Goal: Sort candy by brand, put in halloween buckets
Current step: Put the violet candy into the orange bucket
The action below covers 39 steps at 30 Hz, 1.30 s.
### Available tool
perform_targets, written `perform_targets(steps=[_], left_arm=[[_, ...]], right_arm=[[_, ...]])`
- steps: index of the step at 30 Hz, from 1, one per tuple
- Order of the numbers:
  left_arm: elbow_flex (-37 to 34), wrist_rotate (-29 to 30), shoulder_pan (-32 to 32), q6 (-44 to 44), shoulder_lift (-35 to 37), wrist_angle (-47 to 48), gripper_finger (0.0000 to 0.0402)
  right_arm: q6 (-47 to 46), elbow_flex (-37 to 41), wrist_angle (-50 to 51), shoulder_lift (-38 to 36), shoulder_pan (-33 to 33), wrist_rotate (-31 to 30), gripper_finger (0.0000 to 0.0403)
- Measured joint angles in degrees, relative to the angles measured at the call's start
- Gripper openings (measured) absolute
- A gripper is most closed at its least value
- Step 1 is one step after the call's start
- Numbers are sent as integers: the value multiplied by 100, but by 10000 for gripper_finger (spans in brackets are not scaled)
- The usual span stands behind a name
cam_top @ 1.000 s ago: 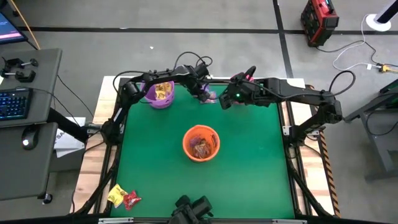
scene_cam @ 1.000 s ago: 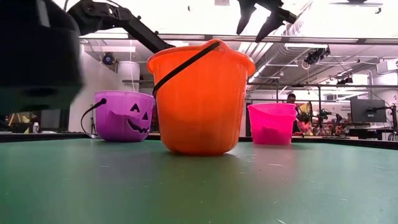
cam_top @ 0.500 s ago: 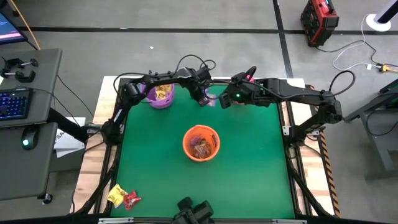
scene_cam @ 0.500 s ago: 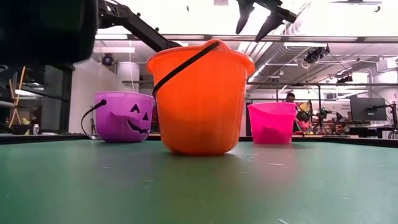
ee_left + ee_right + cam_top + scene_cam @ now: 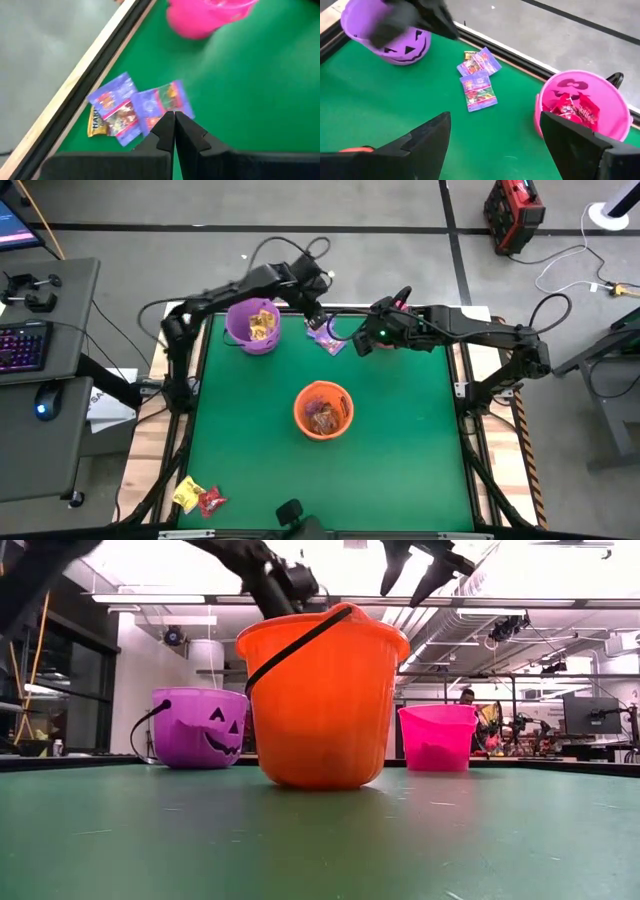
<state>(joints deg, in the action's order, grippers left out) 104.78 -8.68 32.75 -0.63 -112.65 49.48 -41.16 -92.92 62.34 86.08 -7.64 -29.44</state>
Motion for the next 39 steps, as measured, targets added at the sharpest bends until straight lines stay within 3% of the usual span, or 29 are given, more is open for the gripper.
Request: perform_targets(steps=[4, 10, 21, 26, 30, 33, 36, 39], left_arm=[[-269, 3, -92, 28, 342, -299, 0], [-817, 50, -180, 189, 91, -880, 27], [-969, 49, -232, 493, -1017, -1133, 205], [-962, 236, -312, 488, -1217, -1447, 257], [-962, 465, -430, 451, -1460, -1515, 268], [-951, 1073, -547, 442, -1547, -1512, 268], [-943, 1271, -613, 332, -1593, -1517, 268], [-939, 1388, -650, 131, -1571, -1427, 241]], right_arm=[[121, 0, 12, 0, -91, 22, 300], [159, 0, 86, 0, -148, 108, 300], [113, 0, 88, 0, -148, 303, 300], [0, 0, 86, 0, -148, 307, 300], [-35, 0, 82, 0, -148, 296, 300], [-38, 0, 79, 0, -148, 294, 300], [-38, 0, 74, 0, -148, 291, 300], [-38, 0, 75, 0, -148, 283, 300]])
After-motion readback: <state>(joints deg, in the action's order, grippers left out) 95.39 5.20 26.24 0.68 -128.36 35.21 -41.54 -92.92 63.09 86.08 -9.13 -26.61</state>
